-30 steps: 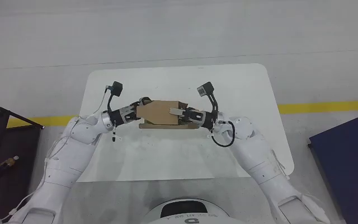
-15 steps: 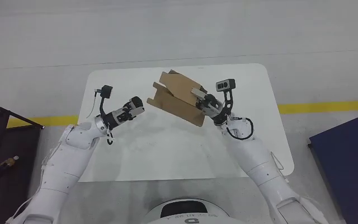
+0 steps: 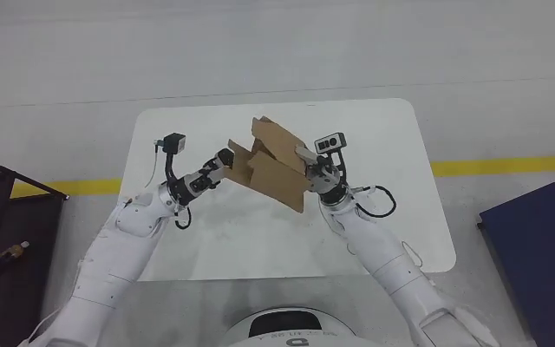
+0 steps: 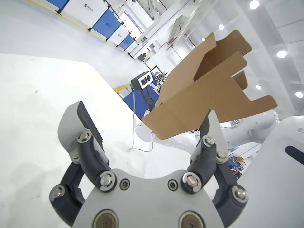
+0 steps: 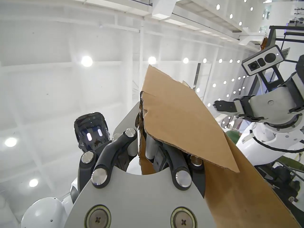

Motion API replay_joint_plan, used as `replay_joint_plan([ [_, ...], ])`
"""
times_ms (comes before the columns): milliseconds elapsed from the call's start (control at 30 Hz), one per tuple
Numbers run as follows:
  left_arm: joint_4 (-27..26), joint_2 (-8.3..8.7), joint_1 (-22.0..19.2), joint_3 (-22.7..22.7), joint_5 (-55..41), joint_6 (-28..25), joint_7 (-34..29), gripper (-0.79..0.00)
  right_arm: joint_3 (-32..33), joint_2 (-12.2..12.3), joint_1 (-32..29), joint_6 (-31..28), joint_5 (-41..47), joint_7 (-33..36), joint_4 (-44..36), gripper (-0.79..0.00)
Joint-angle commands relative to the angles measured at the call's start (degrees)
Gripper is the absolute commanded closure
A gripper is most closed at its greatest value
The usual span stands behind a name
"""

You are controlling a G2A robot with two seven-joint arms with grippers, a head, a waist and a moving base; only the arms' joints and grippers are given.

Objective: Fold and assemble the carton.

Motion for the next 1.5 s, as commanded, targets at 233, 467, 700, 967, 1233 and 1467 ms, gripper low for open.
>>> replay_joint_plan([
  [233, -9.21, 0.75, 2.36, -2.6, 2.76, 5.54, -1.26, -0.785, -1.92, -0.96, 0.45, -0.37, -1.1, 1.01, 0.5, 0.0],
  [467, -9.05, 0.7, 2.71, -3.0, 5.94, 8.56, 0.32, -0.785, -2.43, -1.36, 0.13, 0.28, -1.97, 1.7, 0.17, 0.0],
  [700, -8.35, 0.54, 3.24, -3.25, 5.03, 7.27, 1.62, -0.785, -1.55, -1.39, -1.07, 1.9, -1.29, 2.82, -1.53, 0.0],
  [967, -7.66, 0.36, 3.18, -3.01, 4.79, 6.72, 1.6, -0.785, -0.99, -1.39, -1.63, 4.94, -1.82, 3.4, -2.24, 0.0],
  [1233, -8.62, 0.62, 3.64, -4.55, 2.97, 5.71, 0.3, -0.785, -0.43, -1.72, -1.22, 4.49, -2.43, 1.05, -0.55, 0.0],
  [1467, -10.28, 1.08, 5.52, -7.35, 2.37, 5.07, 0.57, -0.785, 1.47, -1.71, -1.73, 3.43, -1.82, 0.56, -0.35, 0.0],
])
